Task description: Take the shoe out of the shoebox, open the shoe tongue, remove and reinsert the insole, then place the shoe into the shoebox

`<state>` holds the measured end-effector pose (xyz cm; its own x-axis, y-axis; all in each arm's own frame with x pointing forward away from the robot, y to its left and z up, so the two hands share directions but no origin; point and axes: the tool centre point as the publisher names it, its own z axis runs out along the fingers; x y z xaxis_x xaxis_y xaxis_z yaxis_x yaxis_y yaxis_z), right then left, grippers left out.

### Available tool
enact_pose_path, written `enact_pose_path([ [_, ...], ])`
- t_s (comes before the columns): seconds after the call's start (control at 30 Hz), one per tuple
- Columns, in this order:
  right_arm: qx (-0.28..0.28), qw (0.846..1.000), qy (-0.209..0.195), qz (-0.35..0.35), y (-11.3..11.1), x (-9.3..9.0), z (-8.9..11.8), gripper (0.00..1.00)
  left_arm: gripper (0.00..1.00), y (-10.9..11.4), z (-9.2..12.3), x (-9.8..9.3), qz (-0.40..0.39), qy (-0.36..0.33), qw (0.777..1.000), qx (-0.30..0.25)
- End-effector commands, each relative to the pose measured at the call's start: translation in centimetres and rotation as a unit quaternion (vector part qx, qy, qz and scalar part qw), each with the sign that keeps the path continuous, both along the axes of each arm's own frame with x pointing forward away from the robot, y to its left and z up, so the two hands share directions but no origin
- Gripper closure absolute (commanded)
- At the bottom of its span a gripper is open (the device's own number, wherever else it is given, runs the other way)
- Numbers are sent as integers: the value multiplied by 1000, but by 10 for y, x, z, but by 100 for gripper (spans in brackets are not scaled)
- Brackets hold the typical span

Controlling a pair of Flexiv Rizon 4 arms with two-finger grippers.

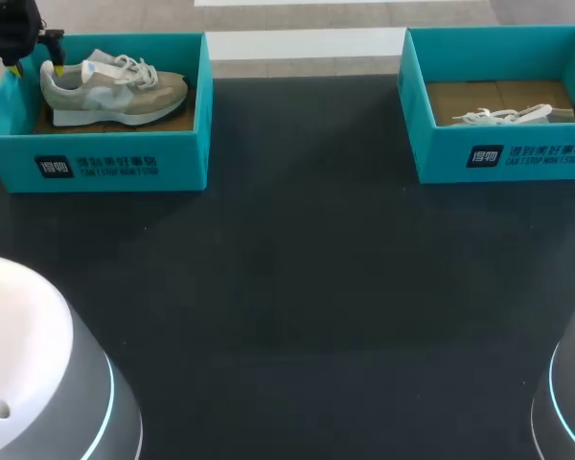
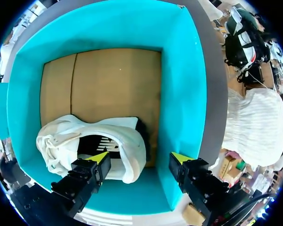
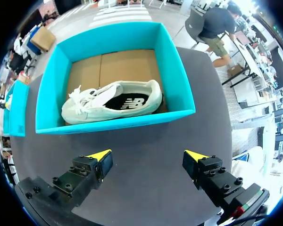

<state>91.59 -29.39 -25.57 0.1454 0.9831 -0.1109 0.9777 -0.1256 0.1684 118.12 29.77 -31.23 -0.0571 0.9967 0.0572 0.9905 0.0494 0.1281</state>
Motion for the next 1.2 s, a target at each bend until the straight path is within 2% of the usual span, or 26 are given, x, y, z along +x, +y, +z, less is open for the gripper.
enact_pose_path([
  [0.03,0,1000,-1,0,0,0,0,0,16,0,3,-1,0,11,1000,10],
  [0.2,0,1000,-1,0,0,0,0,0,4,7,1,-3,2,19,1000,19],
  [0.3,0,1000,-1,0,0,0,0,0,2,8,-2,-3,4,23,1000,19],
  [0.67,0,1000,-1,0,0,0,0,0,24,-4,-14,5,-2,32,999,9],
  [0.73,0,1000,-1,0,0,0,0,0,46,-6,-15,9,-4,32,999,9],
  [0.77,0,1000,-1,0,0,0,0,0,49,-7,-17,11,-4,33,999,8],
  [0.97,0,1000,-1,0,0,0,0,0,41,-9,-24,15,-7,47,999,6],
  [1.07,0,1000,-1,0,0,0,0,0,26,-9,-27,16,-2,48,999,2],
  [1.13,0,1000,-1,0,0,0,0,0,27,-8,-30,16,-6,49,999,7],
  [1.2,0,1000,-1,0,0,0,0,0,23,-7,-31,16,-8,50,999,8],
])
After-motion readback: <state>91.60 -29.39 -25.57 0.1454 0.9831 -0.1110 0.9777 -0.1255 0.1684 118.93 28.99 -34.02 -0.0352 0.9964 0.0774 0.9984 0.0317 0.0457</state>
